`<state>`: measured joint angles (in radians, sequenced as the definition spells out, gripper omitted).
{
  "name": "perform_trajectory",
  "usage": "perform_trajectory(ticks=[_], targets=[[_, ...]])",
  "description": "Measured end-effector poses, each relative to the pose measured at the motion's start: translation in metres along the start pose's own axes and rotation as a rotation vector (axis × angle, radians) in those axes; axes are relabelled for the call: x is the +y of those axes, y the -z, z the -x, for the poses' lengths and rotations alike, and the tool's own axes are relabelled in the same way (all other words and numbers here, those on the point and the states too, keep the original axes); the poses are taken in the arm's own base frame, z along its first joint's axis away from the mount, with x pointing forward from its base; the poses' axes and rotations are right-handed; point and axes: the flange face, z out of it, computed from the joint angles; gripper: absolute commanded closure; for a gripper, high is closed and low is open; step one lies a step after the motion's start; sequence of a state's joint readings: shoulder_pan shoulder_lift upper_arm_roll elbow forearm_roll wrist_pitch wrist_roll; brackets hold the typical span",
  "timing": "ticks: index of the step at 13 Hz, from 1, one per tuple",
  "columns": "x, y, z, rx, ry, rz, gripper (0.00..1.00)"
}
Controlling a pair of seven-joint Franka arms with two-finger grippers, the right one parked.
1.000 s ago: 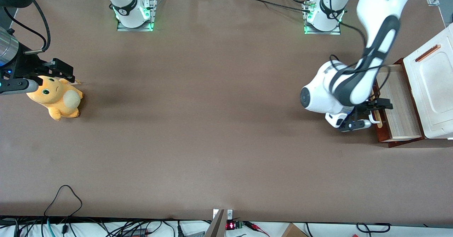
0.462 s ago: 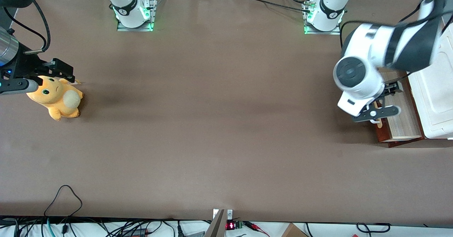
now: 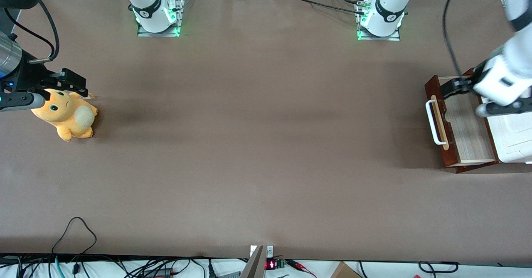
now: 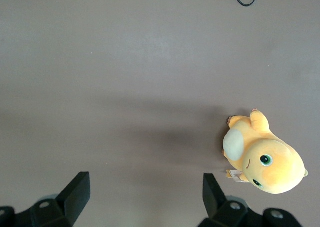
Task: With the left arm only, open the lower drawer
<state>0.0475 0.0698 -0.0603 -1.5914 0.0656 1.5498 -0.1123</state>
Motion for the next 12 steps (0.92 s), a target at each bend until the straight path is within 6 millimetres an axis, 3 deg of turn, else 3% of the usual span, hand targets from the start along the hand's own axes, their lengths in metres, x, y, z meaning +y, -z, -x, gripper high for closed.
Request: perform_trajectory(ticks=[2,6,12], targets=[[-0.01,0.009,0.01,0.024,-0.038,0.034,0.0],[0.008,0.014,0.031,0.053,-0.081,0.035,0.0],[0.01,0.014,0.032,0.059,-0.083,0.05,0.0]])
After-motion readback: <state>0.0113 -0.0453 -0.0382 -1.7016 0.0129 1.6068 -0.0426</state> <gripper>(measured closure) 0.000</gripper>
